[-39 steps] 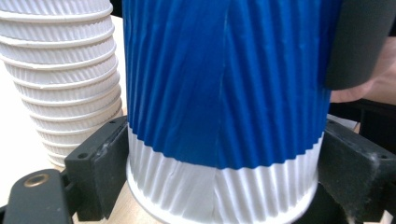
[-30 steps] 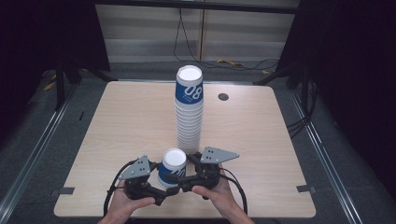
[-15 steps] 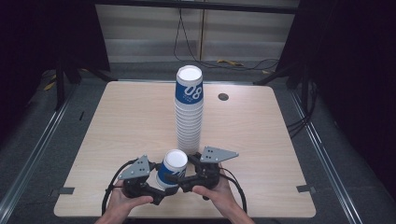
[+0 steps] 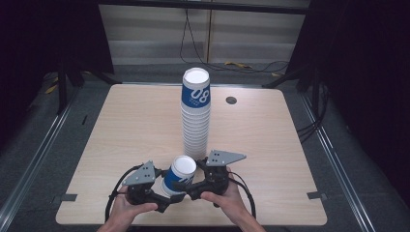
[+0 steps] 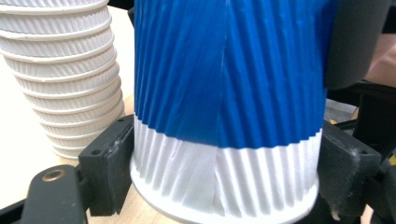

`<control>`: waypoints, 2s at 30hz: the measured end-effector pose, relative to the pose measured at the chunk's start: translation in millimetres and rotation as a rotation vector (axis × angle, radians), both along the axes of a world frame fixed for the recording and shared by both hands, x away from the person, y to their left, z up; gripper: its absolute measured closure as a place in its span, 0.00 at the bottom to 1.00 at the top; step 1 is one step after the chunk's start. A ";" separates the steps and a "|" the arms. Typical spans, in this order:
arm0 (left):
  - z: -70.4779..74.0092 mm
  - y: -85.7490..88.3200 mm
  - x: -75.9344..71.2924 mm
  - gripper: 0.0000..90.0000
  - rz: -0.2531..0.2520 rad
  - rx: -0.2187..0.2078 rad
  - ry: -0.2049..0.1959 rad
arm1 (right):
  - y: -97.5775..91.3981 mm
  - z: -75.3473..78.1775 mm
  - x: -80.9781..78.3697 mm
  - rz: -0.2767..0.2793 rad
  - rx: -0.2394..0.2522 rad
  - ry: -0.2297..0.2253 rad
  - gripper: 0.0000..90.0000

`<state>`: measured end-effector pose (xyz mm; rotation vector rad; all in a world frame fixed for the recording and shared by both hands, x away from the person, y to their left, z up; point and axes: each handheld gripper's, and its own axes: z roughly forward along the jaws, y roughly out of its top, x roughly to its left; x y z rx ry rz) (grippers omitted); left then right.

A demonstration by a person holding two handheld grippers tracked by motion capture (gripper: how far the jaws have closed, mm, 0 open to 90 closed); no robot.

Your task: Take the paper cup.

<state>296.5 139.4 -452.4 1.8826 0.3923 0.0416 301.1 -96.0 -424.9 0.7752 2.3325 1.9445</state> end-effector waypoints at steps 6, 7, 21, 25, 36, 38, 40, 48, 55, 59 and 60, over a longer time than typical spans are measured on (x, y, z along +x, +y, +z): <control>-0.6 1.4 1.1 0.20 0.003 0.008 -0.005 | -4.5 3.6 1.3 -0.015 0.000 0.007 0.14; -0.9 1.4 1.3 0.20 0.005 0.006 -0.002 | -5.1 3.8 1.5 -0.014 0.002 0.006 0.14; 0.1 9.5 6.4 0.20 0.023 0.015 0.007 | -11.5 6.8 1.9 -0.008 -0.047 0.011 0.15; 1.5 12.8 8.8 0.20 0.031 0.022 0.015 | -14.7 7.8 3.0 -0.006 -0.061 0.008 0.15; 2.6 19.5 14.9 0.20 0.039 0.069 0.040 | -21.1 6.5 8.0 0.009 -0.124 0.023 0.15; 2.5 20.4 16.1 0.20 0.040 0.077 0.048 | -22.1 6.5 8.5 0.006 -0.145 0.021 0.15; 2.5 20.7 16.4 0.20 0.035 0.096 0.053 | -23.3 6.8 9.3 0.003 -0.158 0.023 0.15; 8.3 20.3 15.6 0.20 0.004 0.178 0.042 | -25.2 5.9 12.2 0.023 -0.193 0.036 0.15; 11.7 17.9 14.7 0.21 -0.010 0.261 0.016 | -25.3 7.8 13.2 0.059 -0.237 0.026 0.15; 11.7 15.0 13.2 0.21 -0.024 0.285 0.007 | -23.6 9.6 12.8 0.086 -0.251 0.020 0.15; 11.6 14.2 12.6 0.21 -0.025 0.292 0.004 | -22.9 10.3 12.4 0.092 -0.262 0.018 0.15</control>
